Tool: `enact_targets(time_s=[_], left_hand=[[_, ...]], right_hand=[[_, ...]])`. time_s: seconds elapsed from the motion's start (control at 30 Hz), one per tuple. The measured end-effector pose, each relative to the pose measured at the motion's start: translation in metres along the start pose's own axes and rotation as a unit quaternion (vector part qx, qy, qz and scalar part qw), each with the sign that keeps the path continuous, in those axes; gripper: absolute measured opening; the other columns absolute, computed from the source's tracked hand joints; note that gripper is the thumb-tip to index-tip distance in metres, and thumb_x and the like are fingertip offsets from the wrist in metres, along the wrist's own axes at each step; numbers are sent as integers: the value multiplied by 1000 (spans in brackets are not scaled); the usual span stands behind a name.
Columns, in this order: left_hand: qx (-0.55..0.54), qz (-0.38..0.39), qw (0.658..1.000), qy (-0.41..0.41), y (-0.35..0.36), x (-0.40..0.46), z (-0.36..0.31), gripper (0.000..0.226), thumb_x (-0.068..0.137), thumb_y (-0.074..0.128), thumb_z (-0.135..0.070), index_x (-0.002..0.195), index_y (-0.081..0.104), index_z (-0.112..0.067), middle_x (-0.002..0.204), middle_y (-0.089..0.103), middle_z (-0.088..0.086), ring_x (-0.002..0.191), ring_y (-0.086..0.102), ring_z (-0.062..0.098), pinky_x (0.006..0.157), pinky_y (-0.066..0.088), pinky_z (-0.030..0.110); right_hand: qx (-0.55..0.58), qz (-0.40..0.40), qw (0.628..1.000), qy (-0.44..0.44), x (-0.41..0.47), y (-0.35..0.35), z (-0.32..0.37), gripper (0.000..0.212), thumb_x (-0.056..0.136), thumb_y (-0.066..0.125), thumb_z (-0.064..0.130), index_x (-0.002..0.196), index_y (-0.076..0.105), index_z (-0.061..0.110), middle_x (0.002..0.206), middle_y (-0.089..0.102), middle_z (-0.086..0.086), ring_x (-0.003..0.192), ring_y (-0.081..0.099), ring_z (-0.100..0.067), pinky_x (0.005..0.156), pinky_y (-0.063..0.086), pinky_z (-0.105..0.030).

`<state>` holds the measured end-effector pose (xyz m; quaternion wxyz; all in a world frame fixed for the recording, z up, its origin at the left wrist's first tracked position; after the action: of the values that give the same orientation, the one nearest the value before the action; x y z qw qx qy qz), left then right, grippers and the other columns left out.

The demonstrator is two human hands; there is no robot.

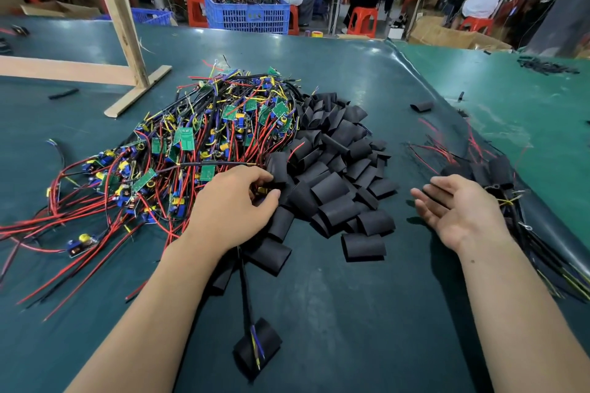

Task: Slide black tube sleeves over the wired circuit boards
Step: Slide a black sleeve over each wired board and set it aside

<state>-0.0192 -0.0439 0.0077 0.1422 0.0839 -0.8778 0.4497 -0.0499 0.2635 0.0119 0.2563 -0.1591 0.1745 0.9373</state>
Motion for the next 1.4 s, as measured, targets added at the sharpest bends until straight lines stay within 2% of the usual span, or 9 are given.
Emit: enact_targets(time_s=[0.3,0.53,0.67,0.8,1.03,1.1,1.23,1.3,1.4], left_hand=[[-38,-27,998,-40,3,2,0,29,84,74,-22,112,65,-24,94,69,-13,80,64,11,84,52,34],[-228,-162,957,-79,-3,5,-3,31,81,78,-10,90,54,-28,73,68,-19,72,65,-8,66,43,2],[-322,-233,915,-71,-10,8,-6,29,82,77,-7,90,57,-26,74,69,-15,73,68,1,69,48,9],[-377,-223,894,-97,-8,13,2,18,87,70,-3,81,64,-18,83,70,-12,85,72,29,72,55,35],[-359,-261,889,-109,-10,11,4,16,94,63,-14,83,58,-25,86,74,-3,83,71,11,75,60,39],[-358,-267,889,-101,-11,10,2,12,97,60,-15,88,55,-21,84,74,-8,86,72,7,74,59,34],[-348,-324,876,-78,-18,10,-2,7,96,62,-18,94,58,-12,80,74,-12,80,70,1,73,60,49],[-373,-354,853,-89,-23,11,-4,8,94,63,-18,91,58,-14,79,74,-11,72,67,2,71,59,55],[-464,-374,793,-125,-27,15,-9,15,93,66,-14,84,54,-18,73,75,-3,67,68,9,68,60,47]], right_hand=[[-136,38,987,-71,-12,13,-6,7,86,64,14,88,70,11,76,72,-1,55,65,-12,43,47,-18],[-234,115,964,-49,-20,18,-11,18,93,61,28,86,71,15,71,74,-3,47,62,-9,35,36,-18],[-214,128,966,-68,-24,21,-13,17,95,61,25,87,71,13,73,74,-4,49,64,-12,35,38,-18],[-181,98,976,-71,-15,20,-15,9,94,61,15,88,67,13,82,68,-7,56,65,-17,48,50,-24],[-137,21,987,-81,6,10,-12,20,96,52,6,115,60,9,113,59,-9,52,69,-12,37,45,-19],[-140,26,986,-81,3,10,-11,17,96,53,8,110,62,12,110,61,-8,55,69,-14,37,44,-19],[-196,54,972,-117,-13,12,-8,10,91,60,14,87,69,15,73,70,1,45,61,-7,34,32,-15],[-212,64,957,-187,-24,18,-7,10,92,61,16,87,70,15,56,64,5,40,54,-6,34,29,-15],[-234,148,897,-344,-50,37,-16,18,91,65,10,98,69,27,64,65,8,50,55,-6,44,45,-19]])
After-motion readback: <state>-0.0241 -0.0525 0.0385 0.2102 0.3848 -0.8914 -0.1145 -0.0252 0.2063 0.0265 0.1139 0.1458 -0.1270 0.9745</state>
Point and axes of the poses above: each hand's wrist, its own x-axis towards the middle knuckle, its own y-axis out of the palm, z = x × y, the point moved 1 cm from there along x, towards the middle knuckle
